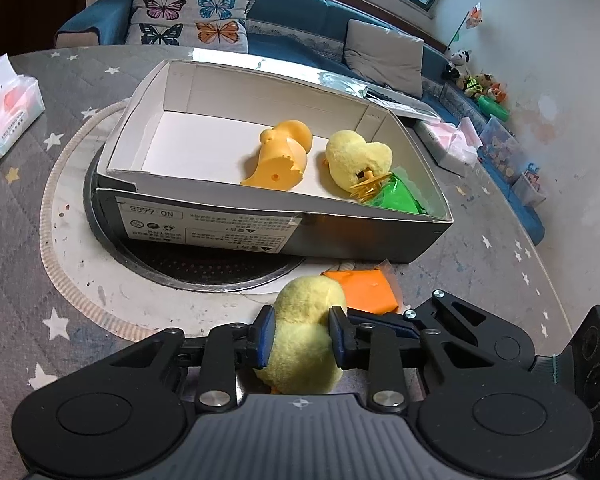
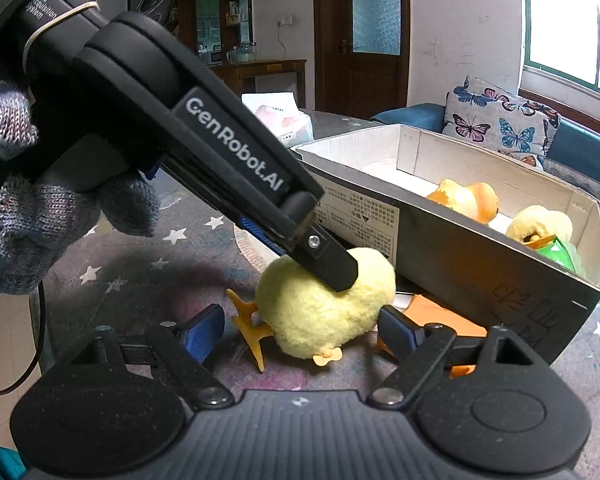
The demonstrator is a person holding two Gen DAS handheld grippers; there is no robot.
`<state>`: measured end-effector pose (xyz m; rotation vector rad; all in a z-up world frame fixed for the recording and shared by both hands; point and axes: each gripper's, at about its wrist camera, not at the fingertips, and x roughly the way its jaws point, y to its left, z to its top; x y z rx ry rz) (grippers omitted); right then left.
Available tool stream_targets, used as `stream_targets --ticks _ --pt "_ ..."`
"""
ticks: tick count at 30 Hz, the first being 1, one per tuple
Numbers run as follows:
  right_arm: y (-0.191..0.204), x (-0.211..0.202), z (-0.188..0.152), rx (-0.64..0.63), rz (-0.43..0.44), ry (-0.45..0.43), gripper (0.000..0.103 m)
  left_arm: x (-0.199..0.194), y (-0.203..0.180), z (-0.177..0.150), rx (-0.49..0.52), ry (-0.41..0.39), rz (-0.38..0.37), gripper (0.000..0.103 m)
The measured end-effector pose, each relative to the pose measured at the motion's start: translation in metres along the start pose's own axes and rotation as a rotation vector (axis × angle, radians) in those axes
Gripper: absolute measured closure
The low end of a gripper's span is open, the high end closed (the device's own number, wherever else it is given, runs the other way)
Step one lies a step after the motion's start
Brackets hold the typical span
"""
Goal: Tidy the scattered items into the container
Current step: 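Close the left gripper on the chick while the right gripper pinches it too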
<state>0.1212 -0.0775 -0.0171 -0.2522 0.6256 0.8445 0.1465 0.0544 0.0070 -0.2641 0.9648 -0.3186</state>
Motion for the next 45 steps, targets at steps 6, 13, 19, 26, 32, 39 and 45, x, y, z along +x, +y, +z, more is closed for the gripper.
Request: stream_targets --ticks 6,13,19,26,32,39,45 --pt "-0.0004 0.0014 0.0001 -0.002 0.003 0.004 0.019 -0.0002 0.0062 -0.0001 -0.019 -0.002 -0.021 0.072" --pt "0.0001 0.0057 0.0001 -0.007 -0.002 0.009 0.020 0.0000 0.0077 0.0018 -0.041 0.009 -0.026 0.070" --pt "0.0018 0.0074 -0.0011 -0.006 -0.002 0.010 0.019 0.0019 0.0046 0.0031 -0.036 0.016 -0.012 0.070" --pt "0.0009 0.0059 -0.0024 0.001 -0.005 0.012 0.024 0.0053 0.0048 0.0040 -0.055 0.016 -0.009 0.069" --pt "-0.0001 0.0038 -0.0036 0.015 -0.003 0.013 0.027 0.0073 0.0038 0.0046 -0.066 0.018 -0.009 0.067" --pt "-0.0004 0.0016 -0.0053 0.032 -0.001 0.012 0.027 0.0067 0.0021 0.0024 -0.046 0.013 -0.012 0.068" --pt "-0.0007 0.0031 -0.0076 0.045 0.000 0.021 0.027 0.0067 0.0018 0.0011 -0.042 0.010 -0.010 0.067"
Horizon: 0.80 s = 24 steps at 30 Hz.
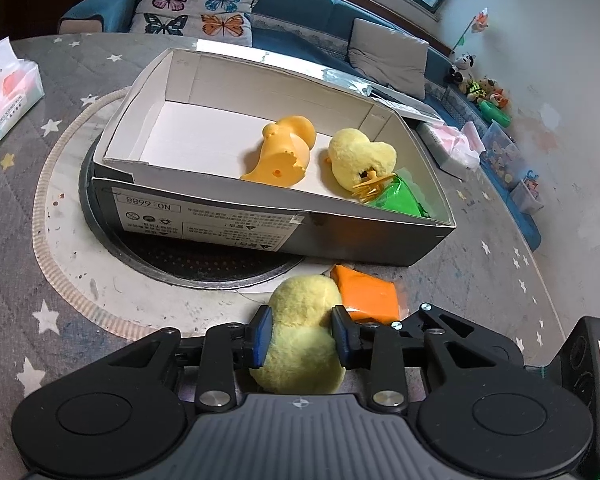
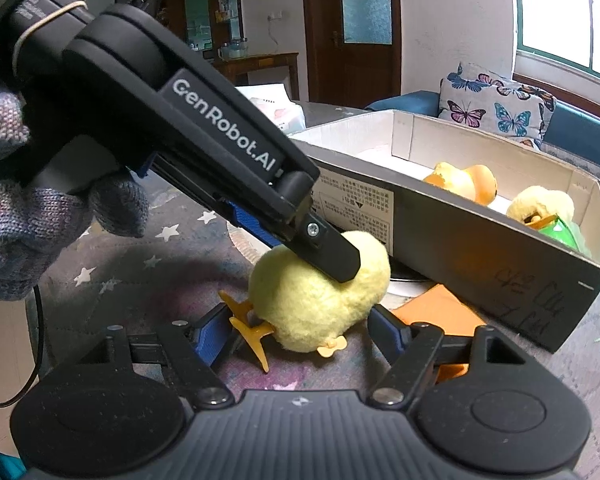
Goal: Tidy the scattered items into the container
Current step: 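Close the left gripper on the chick while the right gripper pinches it too, then lift the chick with both grippers and lower it into the box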
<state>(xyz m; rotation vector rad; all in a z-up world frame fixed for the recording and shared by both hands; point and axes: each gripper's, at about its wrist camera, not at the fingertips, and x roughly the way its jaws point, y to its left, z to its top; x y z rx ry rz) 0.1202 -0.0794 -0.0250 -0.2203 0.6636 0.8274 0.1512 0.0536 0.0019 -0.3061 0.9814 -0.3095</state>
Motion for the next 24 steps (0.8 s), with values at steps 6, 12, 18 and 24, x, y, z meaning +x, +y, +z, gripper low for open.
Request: stream_targets --ticks 6,12,18,24 --pt "0.002 0.002 0.000 0.008 -0.006 0.001 0.027 0.003 0.004 0.000 -0.035 0.003 -0.011 0.063" --pt "0.004 0.000 -0.002 0.010 -0.006 0.000 0.029 -0.001 0.004 -0.001 -0.038 0.008 -0.018 0.066" --pt "0.006 -0.008 0.000 -0.004 -0.004 -0.008 0.029 -0.009 -0.002 0.000 -0.031 0.001 -0.024 0.067" --pt "0.005 -0.022 0.012 -0.027 -0.020 -0.037 0.029 -0.022 -0.016 0.011 -0.007 -0.040 -0.039 0.067"
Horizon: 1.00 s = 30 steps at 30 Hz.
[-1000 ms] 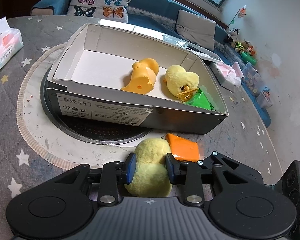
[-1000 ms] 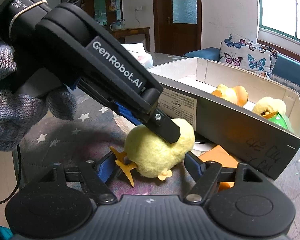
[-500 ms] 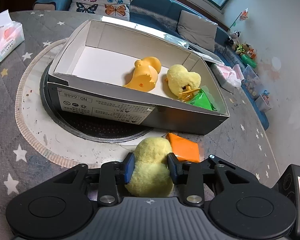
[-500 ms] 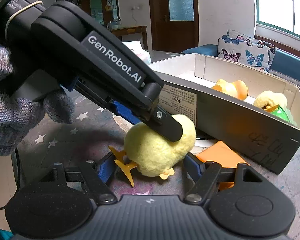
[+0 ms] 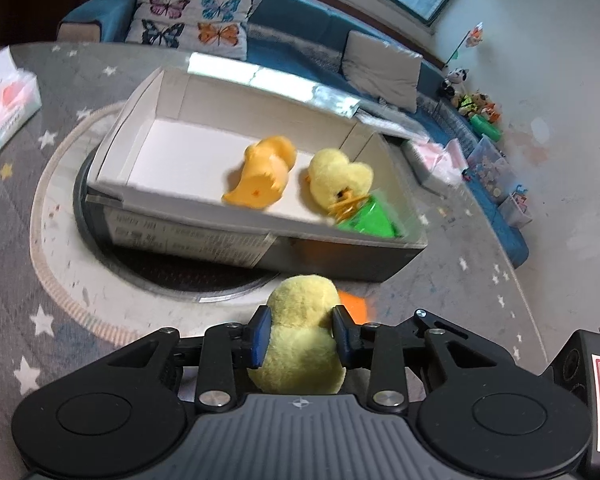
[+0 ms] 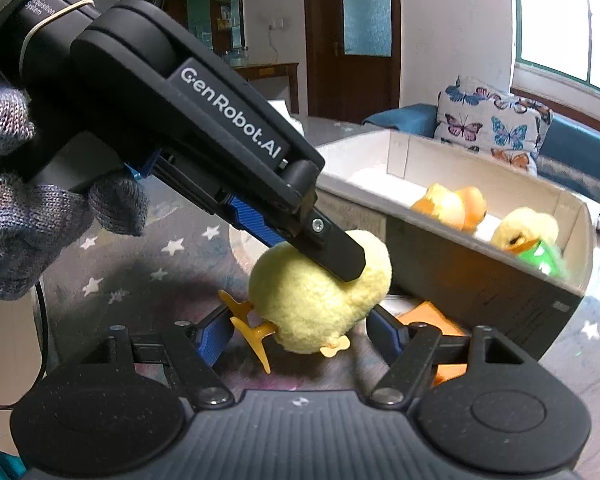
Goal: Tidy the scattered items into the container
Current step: 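Lift the chick with both grippers and lower it into the box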
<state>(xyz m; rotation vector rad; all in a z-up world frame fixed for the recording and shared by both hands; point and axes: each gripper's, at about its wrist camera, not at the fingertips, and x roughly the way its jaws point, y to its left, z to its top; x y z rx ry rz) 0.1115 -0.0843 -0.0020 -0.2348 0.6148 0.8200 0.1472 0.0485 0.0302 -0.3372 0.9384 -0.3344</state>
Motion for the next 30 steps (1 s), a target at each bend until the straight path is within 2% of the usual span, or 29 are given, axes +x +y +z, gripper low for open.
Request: stream_targets --ticks 7,15,20,30 --pt "-0.014 -0.015 0.022 -0.034 -0.052 -0.052 0.029 -0.006 -0.020 0.030 0.026 -0.064 -0.032 0.067" --pt "-0.044 -0.017 0.055 -0.057 -0.123 -0.090 0.029 0.005 -0.041 0.072 0.051 -0.125 -0.061 0.068" --pt "-0.064 -0.005 0.066 -0.049 -0.137 -0.080 0.029 0.023 -0.041 0.090 0.050 -0.116 -0.066 0.068" --pt "-0.099 0.024 0.067 -0.031 -0.123 -0.018 0.029 0.059 -0.028 0.109 0.022 -0.079 -0.062 0.068"
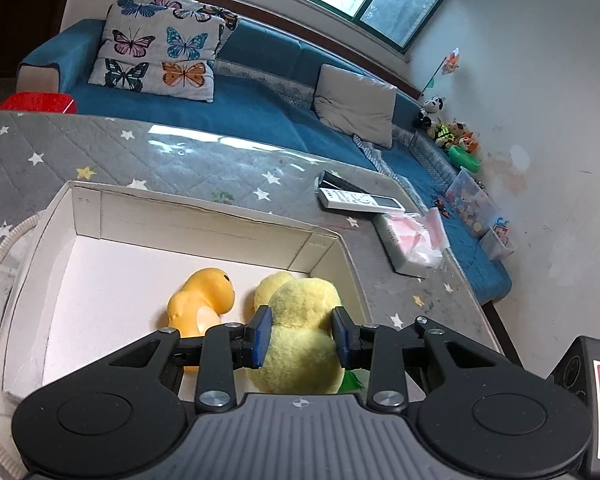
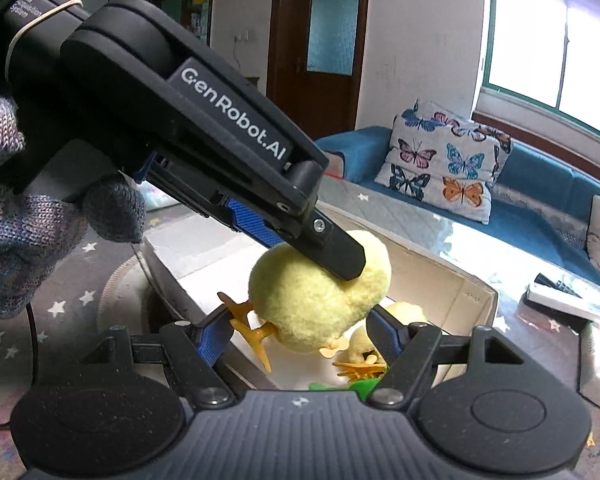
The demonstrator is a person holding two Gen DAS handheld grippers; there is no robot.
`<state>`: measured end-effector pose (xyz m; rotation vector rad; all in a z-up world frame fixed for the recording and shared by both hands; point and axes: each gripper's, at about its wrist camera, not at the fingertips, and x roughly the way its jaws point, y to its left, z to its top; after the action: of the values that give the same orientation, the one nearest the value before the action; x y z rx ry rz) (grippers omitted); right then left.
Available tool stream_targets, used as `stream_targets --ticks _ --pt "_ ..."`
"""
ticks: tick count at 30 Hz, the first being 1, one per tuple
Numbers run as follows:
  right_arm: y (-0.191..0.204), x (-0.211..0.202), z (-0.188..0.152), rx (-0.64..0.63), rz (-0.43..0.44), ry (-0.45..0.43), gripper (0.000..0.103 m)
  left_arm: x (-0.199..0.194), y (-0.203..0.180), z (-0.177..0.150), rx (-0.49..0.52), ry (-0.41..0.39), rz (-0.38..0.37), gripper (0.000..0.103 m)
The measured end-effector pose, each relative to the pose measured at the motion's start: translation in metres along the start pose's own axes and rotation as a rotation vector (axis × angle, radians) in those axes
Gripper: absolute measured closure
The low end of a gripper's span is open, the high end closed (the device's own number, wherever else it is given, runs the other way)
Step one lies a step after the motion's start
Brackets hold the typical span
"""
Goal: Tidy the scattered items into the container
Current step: 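Lift the chick with both grippers and lower it into the box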
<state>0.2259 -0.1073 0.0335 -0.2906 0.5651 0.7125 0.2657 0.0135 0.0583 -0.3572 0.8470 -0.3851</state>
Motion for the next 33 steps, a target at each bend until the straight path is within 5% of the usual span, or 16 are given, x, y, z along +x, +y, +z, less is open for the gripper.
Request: stream_targets --ticks 13,33 --pt "-0.011 0.035 -0.003 -0.001 0.025 0.096 0.028 0.027 0.026 0.002 -0.069 0.038 -0.006 0.068" --pt "-0.017 0.030 -0.004 0.036 0.010 0.067 0.028 0.028 0.025 -0.003 -0.065 0.045 0.025 0.069"
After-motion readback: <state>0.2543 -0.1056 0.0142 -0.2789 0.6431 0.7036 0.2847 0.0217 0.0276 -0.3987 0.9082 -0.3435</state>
